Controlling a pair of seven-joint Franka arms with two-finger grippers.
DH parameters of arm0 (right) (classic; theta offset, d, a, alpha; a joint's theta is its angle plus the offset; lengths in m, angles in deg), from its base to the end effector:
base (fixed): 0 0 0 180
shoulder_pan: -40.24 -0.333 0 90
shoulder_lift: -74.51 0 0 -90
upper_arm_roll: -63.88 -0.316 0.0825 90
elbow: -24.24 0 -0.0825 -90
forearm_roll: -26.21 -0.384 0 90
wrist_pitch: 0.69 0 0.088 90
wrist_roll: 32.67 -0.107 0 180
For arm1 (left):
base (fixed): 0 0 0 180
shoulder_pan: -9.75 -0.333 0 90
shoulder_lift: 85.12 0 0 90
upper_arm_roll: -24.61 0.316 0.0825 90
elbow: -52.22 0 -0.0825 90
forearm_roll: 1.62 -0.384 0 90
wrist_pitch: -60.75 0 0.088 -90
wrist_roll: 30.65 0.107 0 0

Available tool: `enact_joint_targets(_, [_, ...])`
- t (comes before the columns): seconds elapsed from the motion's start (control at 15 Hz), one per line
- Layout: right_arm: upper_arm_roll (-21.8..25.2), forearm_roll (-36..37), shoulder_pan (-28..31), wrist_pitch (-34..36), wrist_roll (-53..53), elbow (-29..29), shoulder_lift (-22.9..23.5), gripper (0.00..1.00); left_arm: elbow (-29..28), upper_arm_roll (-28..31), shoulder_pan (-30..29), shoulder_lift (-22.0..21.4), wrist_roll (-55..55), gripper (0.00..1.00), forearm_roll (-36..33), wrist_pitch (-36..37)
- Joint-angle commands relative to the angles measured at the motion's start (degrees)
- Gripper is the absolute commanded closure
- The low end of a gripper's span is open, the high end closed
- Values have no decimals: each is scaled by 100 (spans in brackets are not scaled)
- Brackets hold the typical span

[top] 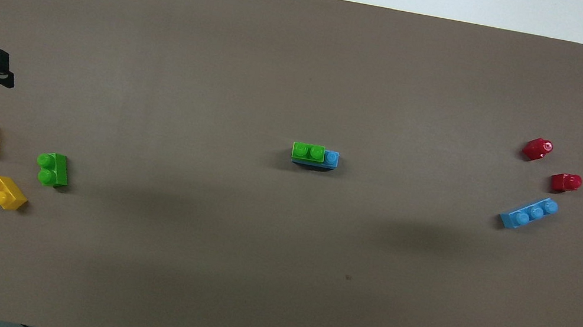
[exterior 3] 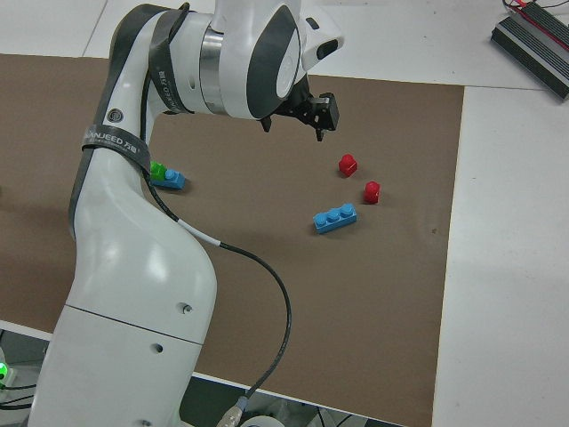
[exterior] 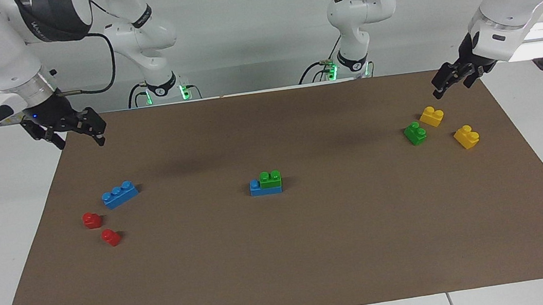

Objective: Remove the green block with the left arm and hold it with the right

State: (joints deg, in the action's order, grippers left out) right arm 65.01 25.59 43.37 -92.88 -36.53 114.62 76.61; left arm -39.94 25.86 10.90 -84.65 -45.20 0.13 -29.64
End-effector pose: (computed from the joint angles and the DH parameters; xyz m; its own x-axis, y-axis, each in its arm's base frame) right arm 0.5672 -0.0409 0.6041 0.9899 -0.1416 -0.0057 -0.1417 -0.9899 -0.0097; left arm 0.5562 -0.0023 0.6028 0.9664 0.2530 -0.0455 0.2541 -0.9670 0.0195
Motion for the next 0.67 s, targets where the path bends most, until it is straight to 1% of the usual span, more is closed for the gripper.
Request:
enact_joint_targets(0.0, [-51,36,-22,-106,-955,103,-78,0,-161,24,122,-223,-617,0,72,-48])
enact_joint_targets(0.13, [-95,10,-22,-106,-1885,173,-104,1,-161,15,201,-249,-1134,0,72,-48])
enact_joint_targets(0.33, [-165,-16,-57,-124,-3099,243,-130,2,-161,15,359,-249,-2390,0,72,-66])
enact_joint_targets(0.47, [-183,-25,-188,-115,-4144,270,-148,3,-161,15,456,-249,-3015,0,81,-66])
enact_joint_targets(0.53, [-183,-112,-259,-89,-4575,270,-139,3,-161,15,474,-249,-3262,0,81,-57])
enact_joint_targets(0.6, [-183,-357,-259,-71,-4937,279,-139,3,-161,15,491,-249,-3578,0,89,-48])
